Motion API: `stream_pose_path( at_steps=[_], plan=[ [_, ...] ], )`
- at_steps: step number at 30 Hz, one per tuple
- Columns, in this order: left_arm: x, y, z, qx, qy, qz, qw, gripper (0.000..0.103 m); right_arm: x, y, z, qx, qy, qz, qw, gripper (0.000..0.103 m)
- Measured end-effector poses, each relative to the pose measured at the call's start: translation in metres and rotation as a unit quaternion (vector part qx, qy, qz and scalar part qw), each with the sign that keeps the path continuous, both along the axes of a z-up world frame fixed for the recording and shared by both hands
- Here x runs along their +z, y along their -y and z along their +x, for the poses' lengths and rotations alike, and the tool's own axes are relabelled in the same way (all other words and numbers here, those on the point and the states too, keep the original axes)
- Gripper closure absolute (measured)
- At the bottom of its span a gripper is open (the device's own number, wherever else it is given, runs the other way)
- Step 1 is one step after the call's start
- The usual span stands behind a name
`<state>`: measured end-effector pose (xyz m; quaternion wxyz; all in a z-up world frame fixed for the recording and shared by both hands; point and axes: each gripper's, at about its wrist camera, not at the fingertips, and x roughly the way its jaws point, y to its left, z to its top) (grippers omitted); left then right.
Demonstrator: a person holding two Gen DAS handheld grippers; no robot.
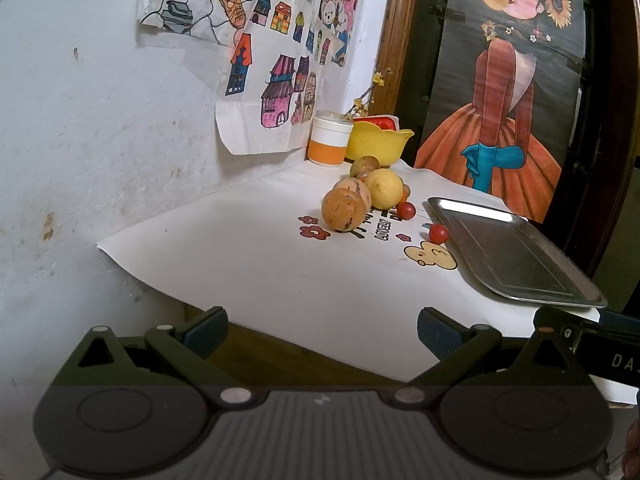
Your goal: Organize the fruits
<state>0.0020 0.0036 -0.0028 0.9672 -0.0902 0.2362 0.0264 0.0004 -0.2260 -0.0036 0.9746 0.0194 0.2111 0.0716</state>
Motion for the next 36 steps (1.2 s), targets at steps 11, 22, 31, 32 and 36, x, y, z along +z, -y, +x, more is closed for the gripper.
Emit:
stream_pose_path(
  at_steps=[11, 22, 31, 32, 36],
  plan=[
    [0.0, 0.0, 0.0, 0.0, 0.0, 0.0, 1.0, 0.0, -0.001, -0.004, -0.002, 0.006, 0.003, 0.0, 1.0, 0.0],
    [-0.001, -0.004, 0.002, -0.001, -0.002, 0.002, 1.0, 0.0, 0.0, -0.004, 0.001, 0.014, 0.005, 0.005, 1.0, 0.0],
    [0.01, -0.012, 0.022, -0.004, -0.009, 0.019, 0.9998, 0.0, 0.013, -0.012, 0.014, 0.023, 0.013, -0.007, 1.0, 0.0],
    [0.011, -0.014, 0.025, -0.004, -0.009, 0.02, 0.9998, 0.0, 0.016, -0.014, 0.017, 0.028, 0.015, -0.009, 0.999, 0.0],
    [0.016, -0.021, 0.039, -0.001, -0.011, 0.016, 0.9998, 0.0, 0.025, -0.023, 0.028, 0.061, 0.026, -0.009, 0.998, 0.0]
  ],
)
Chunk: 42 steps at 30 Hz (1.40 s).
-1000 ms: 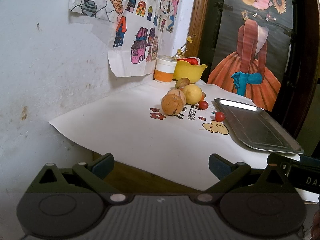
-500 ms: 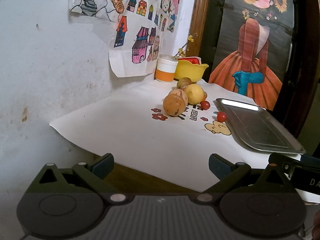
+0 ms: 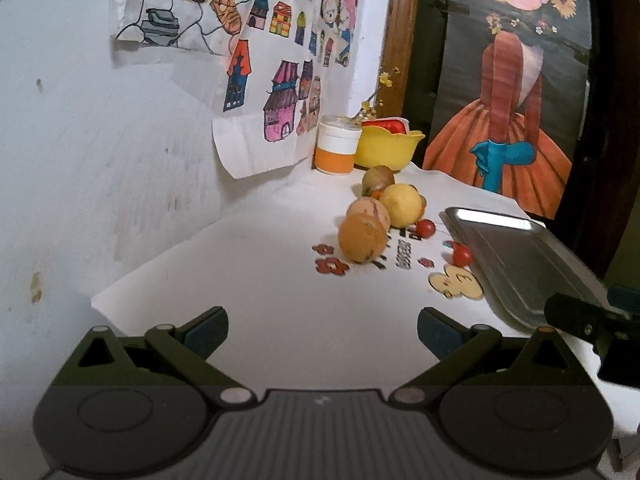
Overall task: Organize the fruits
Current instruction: 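Grasp a red cherry tomato with the right tool while the left tool grasps the orange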
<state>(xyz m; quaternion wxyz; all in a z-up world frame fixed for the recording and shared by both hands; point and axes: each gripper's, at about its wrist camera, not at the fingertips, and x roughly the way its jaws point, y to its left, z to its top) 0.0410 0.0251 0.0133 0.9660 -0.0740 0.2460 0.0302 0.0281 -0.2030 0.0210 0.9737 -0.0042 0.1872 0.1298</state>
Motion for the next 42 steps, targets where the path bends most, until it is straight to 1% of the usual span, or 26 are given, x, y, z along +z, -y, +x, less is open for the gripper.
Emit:
stream_pose_path(
  at_steps=[4, 10, 14, 17, 19, 21, 25, 29, 31, 37, 39, 40, 42],
  plan=[
    [0.004, -0.01, 0.017, 0.003, -0.004, -0.017, 0.9998, 0.0, 0.005, -0.009, 0.014, 0.011, -0.001, -0.013, 1.0, 0.0],
    [0.009, -0.016, 0.039, -0.004, -0.005, -0.023, 0.9997, 0.0, 0.008, -0.016, 0.031, 0.016, -0.003, -0.039, 0.999, 0.0],
    [0.009, -0.014, 0.053, -0.014, -0.007, -0.026, 0.9995, 0.0, 0.011, -0.011, 0.047, 0.033, -0.032, -0.03, 0.998, 0.0],
    [0.009, -0.011, 0.063, -0.022, -0.007, -0.028, 0.9994, 0.0, 0.013, -0.006, 0.059, 0.061, -0.06, -0.015, 0.996, 0.001],
    [0.008, -0.009, 0.07, -0.026, -0.009, -0.03, 0.9992, 0.0, 0.015, -0.005, 0.066, 0.072, -0.064, -0.015, 0.995, 0.001],
    [0.008, -0.008, 0.077, -0.031, -0.01, -0.036, 0.9988, 0.0, 0.016, -0.006, 0.072, 0.071, -0.059, -0.033, 0.995, 0.001],
    [0.007, -0.006, 0.091, -0.044, -0.017, -0.048, 0.9977, 0.0, 0.017, -0.012, 0.088, 0.074, -0.054, -0.089, 0.992, 0.001],
    [0.004, -0.001, 0.104, -0.051, -0.022, -0.049, 0.9973, 0.0, 0.014, -0.017, 0.104, 0.088, -0.055, -0.122, 0.987, 0.001],
    [0.003, 0.001, 0.111, -0.054, -0.024, -0.049, 0.9971, 0.001, 0.012, -0.02, 0.113, 0.094, -0.058, -0.129, 0.985, 0.004],
    [-0.001, 0.003, 0.124, -0.061, -0.03, -0.056, 0.9961, 0.001, 0.005, -0.027, 0.136, 0.112, -0.071, -0.13, 0.983, 0.017],
    [-0.001, 0.004, 0.126, -0.062, -0.03, -0.055, 0.9961, 0.003, 0.003, -0.029, 0.142, 0.116, -0.075, -0.13, 0.982, 0.025],
    [-0.002, 0.004, 0.127, -0.063, -0.03, -0.054, 0.9961, 0.005, 0.002, -0.03, 0.145, 0.12, -0.076, -0.13, 0.981, 0.027],
    [-0.002, 0.006, 0.128, -0.057, -0.028, -0.047, 0.9969, 0.008, 0.0, -0.033, 0.149, 0.126, -0.075, -0.135, 0.98, 0.037]
  ],
)
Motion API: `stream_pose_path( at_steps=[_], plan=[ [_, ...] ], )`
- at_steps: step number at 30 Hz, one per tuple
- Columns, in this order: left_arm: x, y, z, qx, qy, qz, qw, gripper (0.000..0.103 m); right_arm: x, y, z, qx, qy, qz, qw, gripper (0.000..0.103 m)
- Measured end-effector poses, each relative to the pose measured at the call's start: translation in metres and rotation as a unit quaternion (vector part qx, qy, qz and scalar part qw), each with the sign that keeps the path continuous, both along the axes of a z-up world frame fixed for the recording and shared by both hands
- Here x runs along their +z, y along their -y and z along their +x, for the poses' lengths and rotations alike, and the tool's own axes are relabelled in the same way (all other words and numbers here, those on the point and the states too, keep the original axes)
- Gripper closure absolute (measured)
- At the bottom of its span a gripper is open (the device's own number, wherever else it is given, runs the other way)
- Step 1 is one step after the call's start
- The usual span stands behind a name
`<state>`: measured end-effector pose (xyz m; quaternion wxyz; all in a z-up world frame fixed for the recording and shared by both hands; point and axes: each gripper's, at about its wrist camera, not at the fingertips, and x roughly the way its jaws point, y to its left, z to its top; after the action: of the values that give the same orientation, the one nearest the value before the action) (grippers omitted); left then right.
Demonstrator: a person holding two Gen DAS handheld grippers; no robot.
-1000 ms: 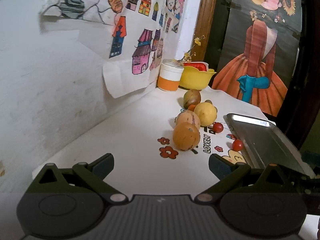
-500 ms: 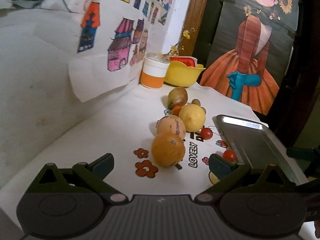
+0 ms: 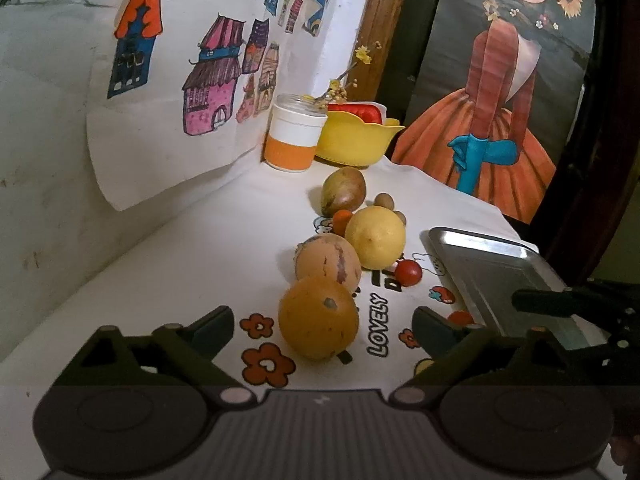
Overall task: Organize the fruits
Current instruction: 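Grasp a red cherry tomato with the right tool while the left tool grasps the orange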
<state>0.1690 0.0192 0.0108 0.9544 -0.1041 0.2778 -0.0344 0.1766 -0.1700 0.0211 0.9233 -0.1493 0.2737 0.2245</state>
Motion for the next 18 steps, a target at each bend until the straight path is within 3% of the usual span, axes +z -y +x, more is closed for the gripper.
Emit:
stream_pose_path(
  at_steps=[3, 18],
  plan=[
    [-0.001, 0.002, 0.001, 0.001, 0.0, 0.004, 1.0, 0.015, -0.003, -0.004, 0.005, 0.007, -0.003, -0.006, 1.0, 0.049],
    [-0.005, 0.001, 0.011, 0.001, -0.029, -0.004, 0.9996, 0.044, -0.018, -0.023, 0.015, 0.022, 0.003, -0.071, 0.997, 0.068]
  ],
)
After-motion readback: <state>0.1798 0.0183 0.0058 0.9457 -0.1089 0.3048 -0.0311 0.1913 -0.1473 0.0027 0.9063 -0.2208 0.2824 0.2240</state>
